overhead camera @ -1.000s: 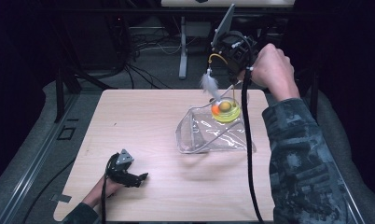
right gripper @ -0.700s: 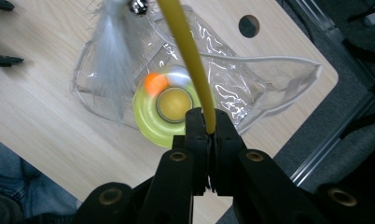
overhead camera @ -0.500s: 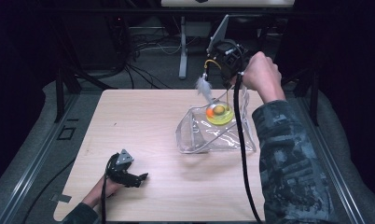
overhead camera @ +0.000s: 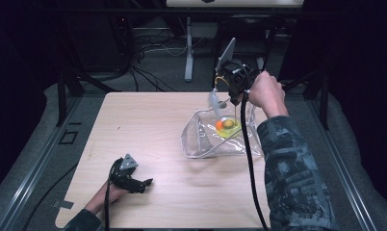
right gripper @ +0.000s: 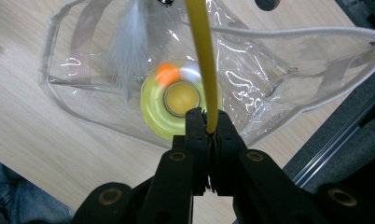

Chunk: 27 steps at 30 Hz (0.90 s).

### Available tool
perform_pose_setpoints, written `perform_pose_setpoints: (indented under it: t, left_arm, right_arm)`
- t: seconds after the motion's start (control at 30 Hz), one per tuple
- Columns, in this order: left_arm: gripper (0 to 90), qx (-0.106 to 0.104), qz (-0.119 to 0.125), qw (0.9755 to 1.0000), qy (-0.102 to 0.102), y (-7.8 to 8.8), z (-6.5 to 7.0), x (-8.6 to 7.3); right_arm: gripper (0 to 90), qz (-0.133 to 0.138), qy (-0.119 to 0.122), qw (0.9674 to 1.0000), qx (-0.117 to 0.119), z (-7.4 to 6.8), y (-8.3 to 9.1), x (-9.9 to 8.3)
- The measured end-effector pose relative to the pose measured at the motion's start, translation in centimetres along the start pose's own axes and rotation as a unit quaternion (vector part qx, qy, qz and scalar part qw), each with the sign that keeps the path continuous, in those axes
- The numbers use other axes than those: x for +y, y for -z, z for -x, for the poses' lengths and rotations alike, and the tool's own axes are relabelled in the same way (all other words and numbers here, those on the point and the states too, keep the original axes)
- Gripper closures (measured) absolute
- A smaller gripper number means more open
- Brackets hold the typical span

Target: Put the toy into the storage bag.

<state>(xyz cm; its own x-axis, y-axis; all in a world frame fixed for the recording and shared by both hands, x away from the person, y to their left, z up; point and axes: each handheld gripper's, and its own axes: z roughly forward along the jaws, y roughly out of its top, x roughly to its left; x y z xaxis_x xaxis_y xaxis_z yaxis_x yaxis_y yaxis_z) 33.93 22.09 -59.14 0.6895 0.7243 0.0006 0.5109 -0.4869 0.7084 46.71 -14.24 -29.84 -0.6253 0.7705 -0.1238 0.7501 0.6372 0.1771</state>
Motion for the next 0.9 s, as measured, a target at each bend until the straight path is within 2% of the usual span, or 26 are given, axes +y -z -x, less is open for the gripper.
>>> perform_pose_setpoints:
  t: [0.13, 0.53, 0.8, 0.87, 0.9]
  left_arm:
    - [0.3, 0.0, 0.0, 1.0, 0.0, 0.0, 0.0, 0.0]
    - [0.3, 0.0, 0.0, 1.0, -0.001, 0.0, 0.0, 0.0]
    - [0.3, 0.0, 0.004, 1.0, 0.0, 0.0, 0.1, -0.1]
    - [0.3, 0.0, 0.004, 1.0, 0.0, 0.0, 0.1, -0.1]
    - [0.4, 0.0, 0.004, 1.0, 0.0, 0.0, 0.1, -0.1]
  right_arm:
    - [87.4, -0.001, -0.004, 1.0, 0.006, 0.2, -1.0, -0.5]
    - [87.3, -0.011, -0.019, 0.9997, 0.002, 0.9, -4.1, -2.2]
    - [89.6, 0.005, -0.035, 0.9994, 0.0, 1.1, -5.1, -3.0]
    - [89.5, -0.006, -0.03, 0.9995, -0.007, 1.0, -5.2, -3.0]
    - [89.2, -0.002, -0.034, 0.9994, -0.002, 0.9, -5.2, -3.1]
